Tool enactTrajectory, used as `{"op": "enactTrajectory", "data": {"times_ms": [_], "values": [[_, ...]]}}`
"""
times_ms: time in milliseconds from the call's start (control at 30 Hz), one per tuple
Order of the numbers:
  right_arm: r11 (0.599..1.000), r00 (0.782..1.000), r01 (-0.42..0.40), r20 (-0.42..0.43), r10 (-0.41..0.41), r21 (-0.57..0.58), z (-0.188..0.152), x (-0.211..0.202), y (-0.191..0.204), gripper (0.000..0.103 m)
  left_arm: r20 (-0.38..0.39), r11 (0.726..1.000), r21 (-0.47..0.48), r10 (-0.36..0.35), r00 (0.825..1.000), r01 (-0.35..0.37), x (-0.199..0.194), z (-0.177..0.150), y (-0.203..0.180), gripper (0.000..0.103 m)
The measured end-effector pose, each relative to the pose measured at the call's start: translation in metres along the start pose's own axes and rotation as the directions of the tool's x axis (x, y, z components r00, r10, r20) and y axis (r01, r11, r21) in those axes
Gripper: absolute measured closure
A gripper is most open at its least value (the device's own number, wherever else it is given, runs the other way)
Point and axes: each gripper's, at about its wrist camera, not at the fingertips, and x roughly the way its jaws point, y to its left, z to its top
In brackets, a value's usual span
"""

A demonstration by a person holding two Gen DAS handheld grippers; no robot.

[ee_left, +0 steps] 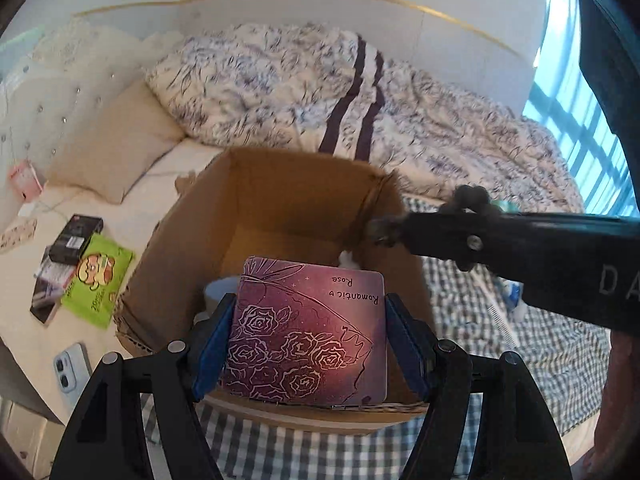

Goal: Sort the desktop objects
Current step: 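Carry the notebook and bracelet into the cardboard box and open both tools, then move both tools back over the remaining items on the bed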

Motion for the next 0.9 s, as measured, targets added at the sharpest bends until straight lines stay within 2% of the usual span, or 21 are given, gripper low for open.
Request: {"op": "enactTrajectory", "data": {"times_ms": [100, 167, 200, 233, 267, 300, 367, 500, 667, 767, 900], "values": [[1.000, 1.000, -0.020, -0.013, 0.020, 0.007, 0.003, 0.019, 0.001, 0.089, -0.014, 1.000, 0.007, 0.030, 0.999, -0.030, 0.010, -0.002, 0.003, 0.028], [1.000, 0.999, -0.025, -0.023, 0.025, 0.007, 0.005, 0.029, 0.000, 0.089, -0.005, 0.999, 0.010, 0.039, 0.999, -0.039, 0.013, -0.001, 0.005, 0.020], [1.000, 0.999, -0.021, -0.024, 0.021, 0.011, 0.007, 0.032, -0.002, 0.081, 0.004, 0.999, 0.002, 0.052, 0.999, -0.052, 0.013, 0.000, 0.005, 0.003], [1.000, 1.000, -0.014, -0.024, 0.014, 0.023, 0.009, 0.034, -0.005, 0.074, 0.008, 0.998, -0.003, 0.061, 0.998, -0.061, 0.013, 0.002, 0.005, 0.000], [0.999, 1.000, -0.010, -0.022, 0.011, 0.041, 0.011, 0.034, -0.009, 0.058, 0.014, 0.998, -0.002, 0.062, 0.998, -0.062, 0.012, 0.004, 0.004, 0.000], [0.998, 1.000, -0.013, -0.010, 0.014, 0.062, 0.011, 0.033, -0.013, 0.051, 0.018, 0.998, 0.003, 0.056, 0.998, -0.056, 0.011, 0.005, 0.002, 0.000], [0.996, 1.000, -0.025, 0.012, 0.024, 0.083, 0.011, 0.027, -0.020, 0.051, 0.023, 0.998, 0.006, 0.059, 0.998, -0.059, 0.010, 0.007, -0.001, 0.000], [0.996, 0.999, 0.014, 0.050, -0.019, 0.092, 0.005, 0.005, -0.034, 0.051, 0.009, 0.999, 0.011, 0.047, 0.999, -0.047, 0.007, 0.007, -0.015, 0.000], [0.986, 0.994, 0.048, 0.088, -0.062, 0.161, -0.017, -0.036, -0.063, 0.051, 0.014, 0.999, 0.039, 0.019, 1.000, -0.019, -0.011, 0.000, -0.044, 0.000], [0.976, 0.986, 0.104, 0.105, -0.126, 0.189, -0.042, -0.067, -0.080, 0.051, 0.020, 0.998, 0.060, -0.013, 1.000, 0.012, -0.024, -0.008, -0.072, 0.000], [0.953, 0.976, 0.152, 0.112, -0.187, 0.263, -0.097, -0.116, -0.118, 0.051, 0.013, 0.995, 0.091, -0.052, 0.999, 0.051, -0.030, -0.023, -0.118, 0.000]]}}
